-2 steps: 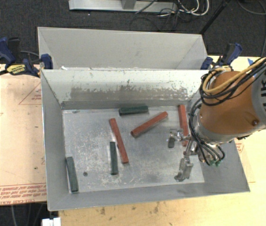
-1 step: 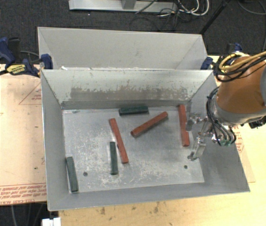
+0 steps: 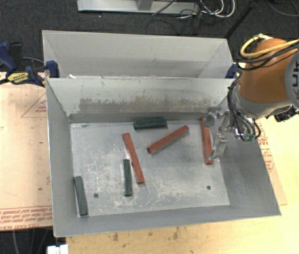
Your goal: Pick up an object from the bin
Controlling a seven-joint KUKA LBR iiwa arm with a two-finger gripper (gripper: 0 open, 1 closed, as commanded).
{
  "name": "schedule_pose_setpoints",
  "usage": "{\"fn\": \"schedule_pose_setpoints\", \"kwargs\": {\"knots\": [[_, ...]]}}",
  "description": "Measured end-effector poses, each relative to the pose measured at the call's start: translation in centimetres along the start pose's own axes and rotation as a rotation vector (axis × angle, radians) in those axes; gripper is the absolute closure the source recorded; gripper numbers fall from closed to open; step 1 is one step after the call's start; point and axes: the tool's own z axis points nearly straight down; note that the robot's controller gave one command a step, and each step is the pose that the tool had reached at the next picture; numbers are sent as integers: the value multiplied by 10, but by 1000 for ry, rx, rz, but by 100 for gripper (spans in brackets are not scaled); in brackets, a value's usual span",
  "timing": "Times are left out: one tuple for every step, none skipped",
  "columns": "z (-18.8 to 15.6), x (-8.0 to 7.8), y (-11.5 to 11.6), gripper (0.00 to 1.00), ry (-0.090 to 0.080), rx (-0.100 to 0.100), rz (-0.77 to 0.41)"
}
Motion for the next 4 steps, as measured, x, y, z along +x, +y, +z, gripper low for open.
{"fn": "schedule_pose_setpoints", "kwargs": {"knots": [[86,-29,89,0,8,-4,-17],[80,-30,83,100,6,-1,-10],[-34,15,102,100,2,-2,-368],[-83,-12,78,100,-2,0,-335]]}}
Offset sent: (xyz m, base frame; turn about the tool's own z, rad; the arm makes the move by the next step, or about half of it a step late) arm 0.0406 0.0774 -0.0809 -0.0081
